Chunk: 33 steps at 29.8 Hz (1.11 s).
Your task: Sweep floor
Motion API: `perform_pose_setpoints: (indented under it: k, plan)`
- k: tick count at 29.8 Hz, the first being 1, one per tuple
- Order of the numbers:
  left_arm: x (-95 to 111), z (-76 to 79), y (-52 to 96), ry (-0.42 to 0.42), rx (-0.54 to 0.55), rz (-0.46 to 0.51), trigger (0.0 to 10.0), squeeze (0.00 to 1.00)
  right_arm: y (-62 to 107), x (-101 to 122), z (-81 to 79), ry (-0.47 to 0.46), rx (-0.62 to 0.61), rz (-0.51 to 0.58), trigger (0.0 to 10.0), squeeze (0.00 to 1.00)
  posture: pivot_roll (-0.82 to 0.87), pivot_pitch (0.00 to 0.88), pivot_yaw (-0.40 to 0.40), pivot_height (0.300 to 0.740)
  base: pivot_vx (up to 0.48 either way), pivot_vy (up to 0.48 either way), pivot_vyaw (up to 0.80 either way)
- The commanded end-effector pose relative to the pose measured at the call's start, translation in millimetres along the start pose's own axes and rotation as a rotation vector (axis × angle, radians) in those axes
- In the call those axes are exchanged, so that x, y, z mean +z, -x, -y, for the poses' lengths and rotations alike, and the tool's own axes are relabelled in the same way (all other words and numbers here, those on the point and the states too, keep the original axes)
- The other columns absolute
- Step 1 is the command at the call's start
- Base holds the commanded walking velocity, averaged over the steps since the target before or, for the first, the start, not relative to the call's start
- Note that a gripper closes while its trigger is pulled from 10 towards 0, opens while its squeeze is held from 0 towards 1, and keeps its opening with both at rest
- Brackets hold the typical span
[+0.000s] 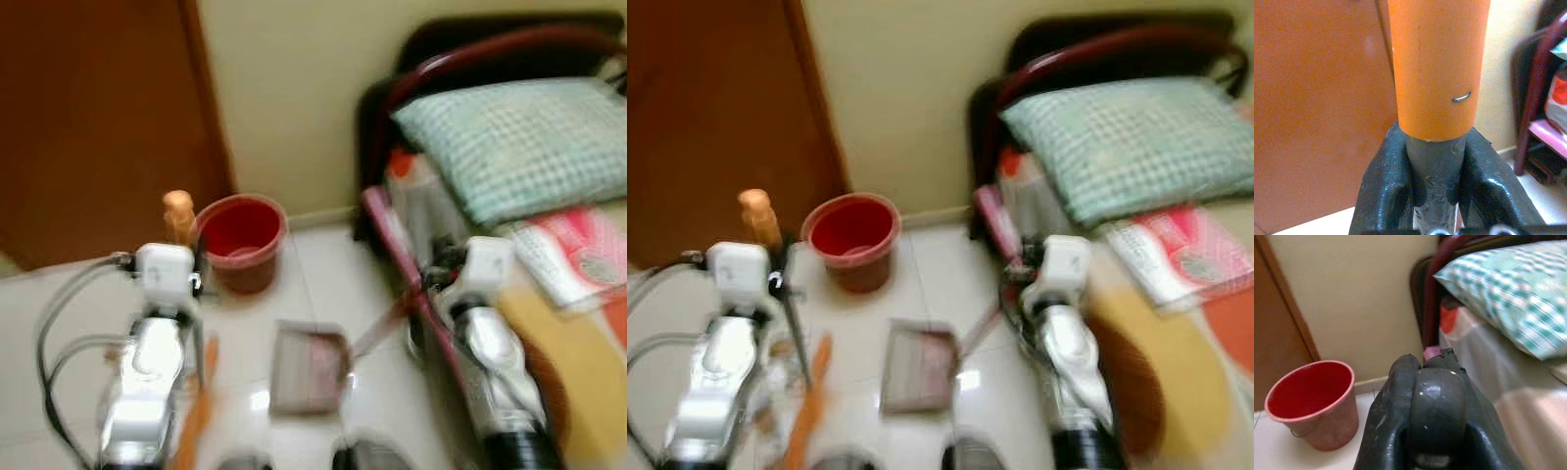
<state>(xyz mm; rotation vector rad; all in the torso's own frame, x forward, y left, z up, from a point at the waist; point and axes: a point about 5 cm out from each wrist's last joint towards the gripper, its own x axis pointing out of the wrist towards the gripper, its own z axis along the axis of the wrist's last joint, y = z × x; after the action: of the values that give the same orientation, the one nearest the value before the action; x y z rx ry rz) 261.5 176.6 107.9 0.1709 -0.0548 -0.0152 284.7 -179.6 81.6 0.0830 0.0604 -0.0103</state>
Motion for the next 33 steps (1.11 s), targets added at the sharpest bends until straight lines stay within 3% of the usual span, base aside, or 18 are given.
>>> perform_pose_setpoints:
  k: [1, 11, 13, 22, 26, 33]
  plan:
    - [8, -8.1, -2.0, -0.032, 0.027, 0.030, 10.0, 0.00, -3.1, 8, -1.1, 0.008, -0.001, 0.035, 10.0, 0.00, 0.02, 0.090, -0.052, 0.740, 0.000, 0.000, 0.00]
    - [7, -1.6, -2.8, -0.014, 0.011, 0.014, 10.0, 0.00, -9.3, 13, -3.7, 0.009, 0.016, 0.050, 10.0, 0.00, 0.02, 0.099, -0.052, 0.740, 0.000, 0.000, 0.00]
    - [6, 4.0, -2.4, 0.030, -0.018, 0.002, 10.0, 0.00, -13.7, 18, -1.8, 0.028, 0.016, 0.059, 10.0, 0.00, 0.02, 0.100, -0.052, 0.740, 0.000, 0.000, 0.00]
    - [8, 12.2, -2.9, 0.041, -0.051, 0.003, 10.0, 0.00, -27.2, 35, 9.8, 0.060, -0.010, 0.100, 10.0, 0.00, 0.02, 0.100, -0.051, 0.740, 0.000, 0.000, 0.00]
    - [8, 14.3, -3.0, 0.052, -0.070, -0.004, 10.0, 0.00, -28.0, 32, 12.4, 0.080, -0.028, 0.087, 10.0, 0.00, 0.02, 0.100, -0.051, 0.740, 0.000, 0.000, 0.00]
    - [14, 37.2, -4.5, 0.194, -0.201, -0.026, 10.0, 0.00, -30.7, 13, -0.2, 0.137, -0.035, 0.029, 10.0, 0.00, 0.03, 0.107, -0.051, 0.740, 0.000, 0.000, 0.00]
